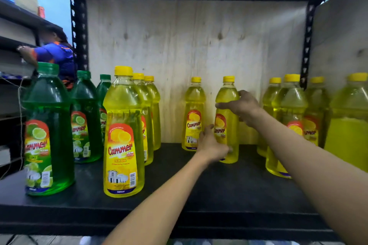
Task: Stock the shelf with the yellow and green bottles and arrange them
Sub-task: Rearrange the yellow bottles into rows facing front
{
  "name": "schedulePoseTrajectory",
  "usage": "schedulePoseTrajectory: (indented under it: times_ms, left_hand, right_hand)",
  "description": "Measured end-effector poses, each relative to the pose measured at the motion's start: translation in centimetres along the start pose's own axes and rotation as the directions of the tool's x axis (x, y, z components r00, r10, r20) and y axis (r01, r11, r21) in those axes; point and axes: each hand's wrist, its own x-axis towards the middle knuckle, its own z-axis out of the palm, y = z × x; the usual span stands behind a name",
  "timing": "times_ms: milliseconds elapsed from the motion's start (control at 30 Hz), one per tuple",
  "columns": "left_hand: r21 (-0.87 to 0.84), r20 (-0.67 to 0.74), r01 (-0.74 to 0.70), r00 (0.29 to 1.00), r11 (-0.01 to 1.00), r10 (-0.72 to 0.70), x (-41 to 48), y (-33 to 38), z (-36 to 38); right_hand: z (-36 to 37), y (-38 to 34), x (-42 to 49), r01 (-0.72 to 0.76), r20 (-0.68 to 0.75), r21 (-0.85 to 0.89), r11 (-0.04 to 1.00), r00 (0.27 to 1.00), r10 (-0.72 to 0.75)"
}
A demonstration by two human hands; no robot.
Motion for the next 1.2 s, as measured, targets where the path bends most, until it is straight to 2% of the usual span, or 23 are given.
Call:
schedulePoseTrajectory:
  times_ms: [133,233,333,500,700,867,1067,1133,1200]
  left_hand:
    - [-0.005,0.065,0.024,0.998,1.000,-0.023,-1.2,-0.5,0.3]
    - [0.002,0.005,-0.008,1.000,1.000,0.008,-2.2,-1.0,-0.6]
    - [0.044,-0.059,-0.024,0.998,0.999,0.026,-3.8,-1.6,-2.1]
    - [0.114,-0.198,0.103,0.977,0.988,-0.079,-6.3,-3.1,-3.9]
    - [0.190,-0.307,0.176,0.945,0.966,-0.112,-6.8,-2.8,-4.3]
    - [0.257,-0.338,0.192,0.936,0.947,-0.098,-6.6,-3.0,-3.9]
    - [0.255,-0.328,0.196,0.939,0.947,-0.106,-6.3,-3.3,-4.0]
    - [0.220,-0.331,0.215,0.934,0.952,-0.134,-6.7,-3.0,-4.0]
    - [0.259,-0.389,0.230,0.914,0.938,-0.116,-7.8,-2.5,-3.3]
  right_hand:
    - [-0.7,0.6,-0.4,0.056,0.000,0.005,0.998,0.998,-0.056]
    - [-1.1,0.2,-1.0,0.074,0.141,0.129,0.989,0.986,-0.092]
    - [-0.9,-0.7,-2.4,0.089,0.311,0.243,0.966,0.936,-0.164]
    - [0.9,-1.9,-3.5,-0.034,0.486,0.387,0.921,0.857,-0.172]
    - [2.9,-1.5,-3.4,-0.066,0.564,0.496,0.866,0.782,-0.264]
    - [3.2,-0.8,-2.9,-0.073,0.578,0.525,0.848,0.762,-0.292]
    - [2.9,-1.3,-4.0,-0.091,0.575,0.497,0.863,0.779,-0.249]
    - [1.9,-2.0,-5.2,0.002,0.568,0.349,0.937,0.795,-0.214]
    - [-0.1,-2.6,-6.2,0.224,0.445,0.083,0.971,0.864,-0.238]
